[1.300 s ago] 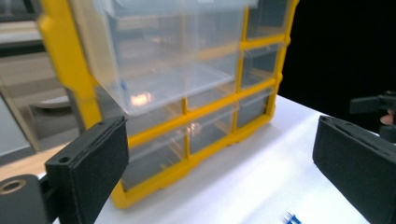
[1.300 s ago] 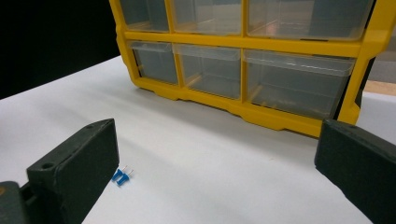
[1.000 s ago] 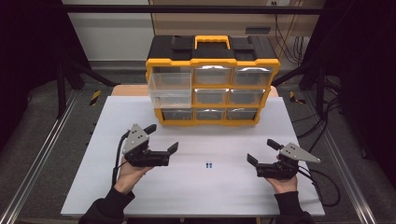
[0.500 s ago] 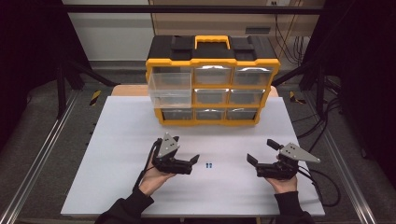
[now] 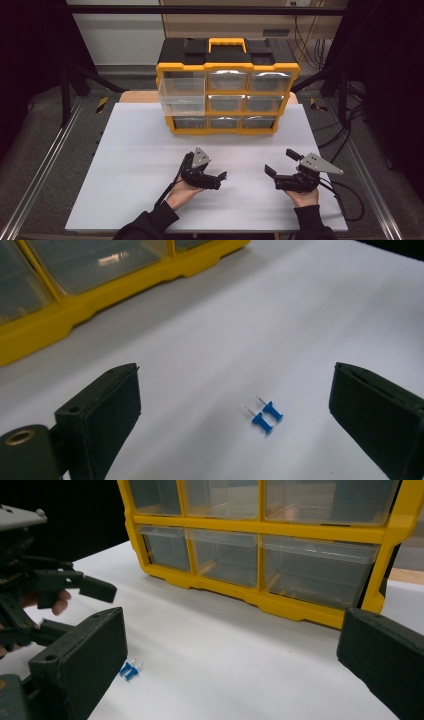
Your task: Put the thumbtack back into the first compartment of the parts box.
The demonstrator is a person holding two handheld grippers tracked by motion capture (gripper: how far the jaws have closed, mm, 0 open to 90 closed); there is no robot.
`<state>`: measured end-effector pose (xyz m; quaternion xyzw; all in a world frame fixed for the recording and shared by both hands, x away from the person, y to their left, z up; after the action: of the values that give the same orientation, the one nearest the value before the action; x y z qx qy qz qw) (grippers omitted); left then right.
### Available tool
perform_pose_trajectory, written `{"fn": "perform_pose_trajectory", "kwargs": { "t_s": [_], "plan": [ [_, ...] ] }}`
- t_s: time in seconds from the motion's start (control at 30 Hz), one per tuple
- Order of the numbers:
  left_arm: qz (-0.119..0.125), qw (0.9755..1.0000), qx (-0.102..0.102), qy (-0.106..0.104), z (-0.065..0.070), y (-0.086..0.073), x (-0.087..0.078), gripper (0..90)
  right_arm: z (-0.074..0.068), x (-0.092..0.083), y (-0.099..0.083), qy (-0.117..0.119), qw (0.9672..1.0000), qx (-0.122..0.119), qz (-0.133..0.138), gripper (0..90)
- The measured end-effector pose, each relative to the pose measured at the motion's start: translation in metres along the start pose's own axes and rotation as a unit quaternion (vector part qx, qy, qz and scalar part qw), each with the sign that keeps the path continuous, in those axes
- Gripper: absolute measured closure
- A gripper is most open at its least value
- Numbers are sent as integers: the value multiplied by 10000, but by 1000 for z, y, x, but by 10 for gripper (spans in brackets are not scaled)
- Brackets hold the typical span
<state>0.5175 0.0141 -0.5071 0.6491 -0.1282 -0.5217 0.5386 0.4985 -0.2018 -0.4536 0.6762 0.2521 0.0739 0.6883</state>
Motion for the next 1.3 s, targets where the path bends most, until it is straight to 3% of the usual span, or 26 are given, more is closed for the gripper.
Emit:
{"fn": "perform_pose_trajectory", "kwargs": {
  "t_s": [0.43,0.67,0.7,0.8,1.0,1.2,1.3],
  "plan": [
    [-530,9981,-302,92,0,-24,21,215,-1,0,0,5,10000,79,-20,7],
    [-575,9977,-338,87,3,-25,23,398,-2,0,0,8,9999,105,-34,7],
    [-586,9976,-351,68,4,-25,23,427,0,0,0,-1,10000,-13,17,7],
    [-609,9976,-304,81,6,-25,24,495,0,0,0,-11,10000,60,-29,7],
    [-644,9975,-274,81,10,-25,26,596,0,0,0,-1,10000,2,2,7],
    [-661,9974,-245,134,13,-26,28,671,-2,0,2,-26,9998,187,25,7],
    [-659,9974,-242,169,13,-26,28,697,-1,0,2,-17,9999,160,10,7]
  ]
}}
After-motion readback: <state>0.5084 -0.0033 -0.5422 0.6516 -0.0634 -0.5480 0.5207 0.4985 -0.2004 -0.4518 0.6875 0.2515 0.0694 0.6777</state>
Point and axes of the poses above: each handheld gripper's, and its own axes: x roughly forward along the jaws, y roughly out of its top, z roughly to its right, the point moved 9 cm from there along x, roughly forward along the jaws, and after that the axes turned 10 degrees about -y, right-handed, at the moved point
